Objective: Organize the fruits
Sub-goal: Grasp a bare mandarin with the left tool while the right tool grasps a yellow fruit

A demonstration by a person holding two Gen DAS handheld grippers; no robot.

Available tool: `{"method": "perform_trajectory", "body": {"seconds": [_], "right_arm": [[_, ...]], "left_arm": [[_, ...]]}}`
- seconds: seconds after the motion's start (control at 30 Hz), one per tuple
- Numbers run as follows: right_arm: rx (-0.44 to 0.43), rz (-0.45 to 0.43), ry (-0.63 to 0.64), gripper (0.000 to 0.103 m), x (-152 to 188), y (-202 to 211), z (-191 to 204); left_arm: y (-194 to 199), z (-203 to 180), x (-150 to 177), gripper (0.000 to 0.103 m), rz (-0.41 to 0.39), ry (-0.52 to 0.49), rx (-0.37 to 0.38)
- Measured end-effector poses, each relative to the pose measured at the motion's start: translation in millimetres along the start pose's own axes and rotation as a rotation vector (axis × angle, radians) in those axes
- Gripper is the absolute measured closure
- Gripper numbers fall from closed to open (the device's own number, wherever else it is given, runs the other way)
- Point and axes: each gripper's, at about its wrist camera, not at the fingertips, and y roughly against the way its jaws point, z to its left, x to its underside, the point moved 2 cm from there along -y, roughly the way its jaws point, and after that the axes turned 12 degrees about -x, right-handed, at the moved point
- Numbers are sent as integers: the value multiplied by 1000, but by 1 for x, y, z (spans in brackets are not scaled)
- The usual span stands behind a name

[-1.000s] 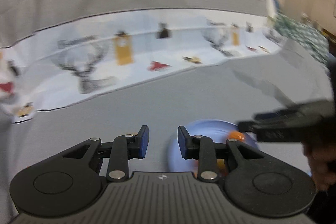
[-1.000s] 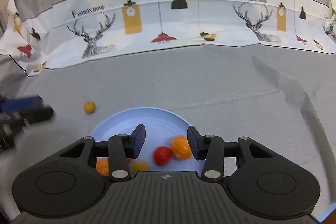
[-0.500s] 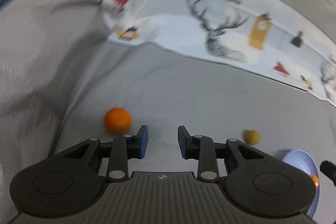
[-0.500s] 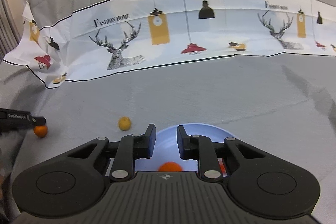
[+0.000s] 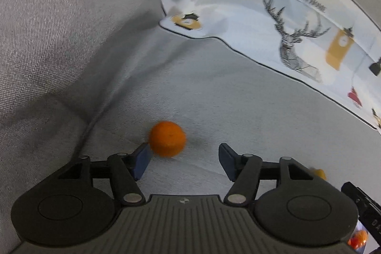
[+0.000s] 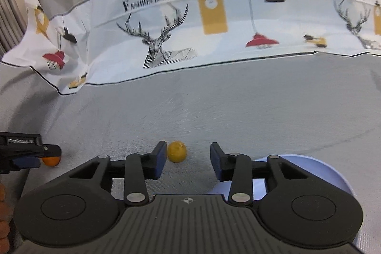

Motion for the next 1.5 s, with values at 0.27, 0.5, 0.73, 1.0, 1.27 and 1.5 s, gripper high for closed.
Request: {"method": "perform_trajectory", "body": {"seconds": [0.27, 0.5, 0.73, 1.0, 1.27, 1.5], "right_arm": [[54, 73, 96, 52, -1, -49, 11], [80, 111, 83, 53, 2, -70, 5], [97, 111, 146, 77, 3, -70, 10], [61, 43, 130, 77, -2, -45, 15], [48, -3, 172, 77, -5, 4, 21], [8, -161, 206, 77, -9, 110, 27]], "left_arm": [[-12, -11, 0, 32, -5, -56, -58], [-23, -19, 0, 44, -13, -93, -94], [-24, -20, 1, 63, -24, -117, -111], [-7, -21, 5, 63, -56, -113, -75], [20, -25, 20, 63, -105, -173, -33], [89, -38, 39, 63, -181, -223, 105]]}}
